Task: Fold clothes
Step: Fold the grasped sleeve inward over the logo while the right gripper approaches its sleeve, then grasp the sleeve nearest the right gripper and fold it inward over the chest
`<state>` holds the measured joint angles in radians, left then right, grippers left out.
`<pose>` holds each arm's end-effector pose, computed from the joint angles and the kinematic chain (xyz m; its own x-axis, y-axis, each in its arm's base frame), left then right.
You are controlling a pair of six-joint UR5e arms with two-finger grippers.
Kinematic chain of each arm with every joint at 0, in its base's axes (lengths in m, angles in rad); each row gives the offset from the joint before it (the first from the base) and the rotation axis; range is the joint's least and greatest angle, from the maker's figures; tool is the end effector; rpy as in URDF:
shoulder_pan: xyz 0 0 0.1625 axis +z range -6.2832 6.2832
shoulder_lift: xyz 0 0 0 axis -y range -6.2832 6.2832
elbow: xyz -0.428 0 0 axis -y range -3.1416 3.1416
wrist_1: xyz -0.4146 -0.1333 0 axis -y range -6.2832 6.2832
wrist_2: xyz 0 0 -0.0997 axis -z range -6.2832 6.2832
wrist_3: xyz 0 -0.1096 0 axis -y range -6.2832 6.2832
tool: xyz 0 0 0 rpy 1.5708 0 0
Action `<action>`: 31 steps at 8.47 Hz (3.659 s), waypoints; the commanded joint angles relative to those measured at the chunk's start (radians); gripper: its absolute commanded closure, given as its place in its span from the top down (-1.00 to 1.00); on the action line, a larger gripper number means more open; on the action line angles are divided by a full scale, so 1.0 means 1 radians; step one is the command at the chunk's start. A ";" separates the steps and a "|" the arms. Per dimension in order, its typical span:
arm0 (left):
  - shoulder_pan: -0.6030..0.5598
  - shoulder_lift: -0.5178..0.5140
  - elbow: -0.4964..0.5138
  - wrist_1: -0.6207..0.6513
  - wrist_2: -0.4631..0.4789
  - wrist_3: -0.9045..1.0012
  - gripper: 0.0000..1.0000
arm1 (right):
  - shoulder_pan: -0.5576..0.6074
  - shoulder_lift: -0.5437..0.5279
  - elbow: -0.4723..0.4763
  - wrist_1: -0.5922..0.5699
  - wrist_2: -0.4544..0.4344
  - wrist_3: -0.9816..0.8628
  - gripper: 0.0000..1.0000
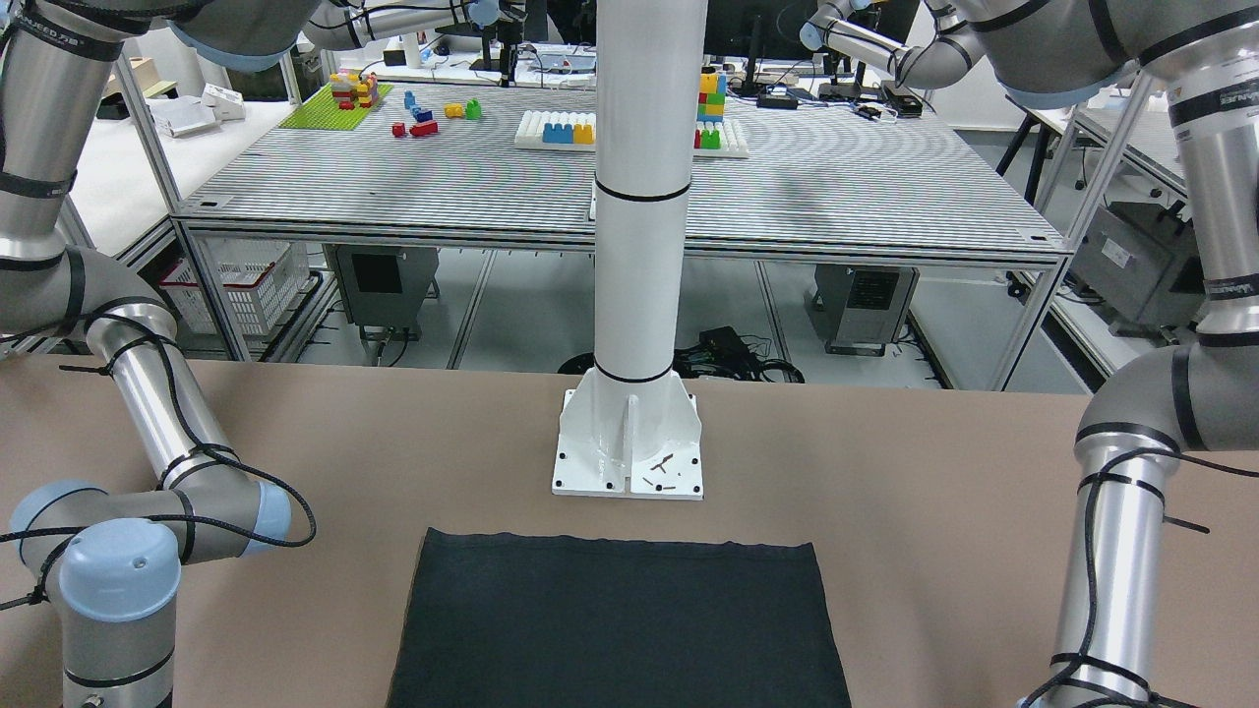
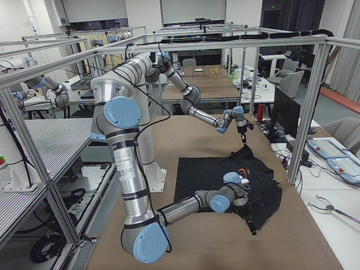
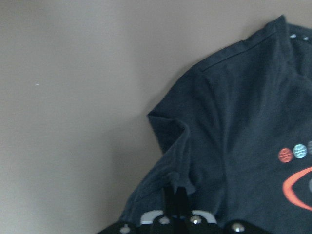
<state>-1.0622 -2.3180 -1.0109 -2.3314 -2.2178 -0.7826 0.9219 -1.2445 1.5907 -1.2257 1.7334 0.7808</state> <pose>0.3442 -0.7554 0.3693 0.5254 0.2194 -0.8221 0.1219 0.9368 0.3280 -0.3146 -0.6060 0.4470 0.8419 -0.0500 0.5373 -0.1788 0.9136 0.3651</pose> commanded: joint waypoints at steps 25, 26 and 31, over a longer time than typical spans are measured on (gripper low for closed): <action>0.330 -0.224 -0.043 0.132 0.411 -0.391 0.89 | -0.009 0.177 -0.417 0.488 0.110 0.319 -1.00; 0.326 -0.224 -0.044 0.132 0.405 -0.391 0.89 | -0.008 0.178 -0.411 0.488 0.110 0.319 -1.00; 0.234 -0.170 -0.066 0.132 0.323 -0.272 0.89 | 0.000 0.420 -0.294 0.132 0.110 0.550 -1.00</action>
<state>-0.7939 -2.5246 -1.0749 -2.1953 -1.8671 -1.1195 0.9255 -0.9527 1.2785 -0.9488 1.8458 1.1847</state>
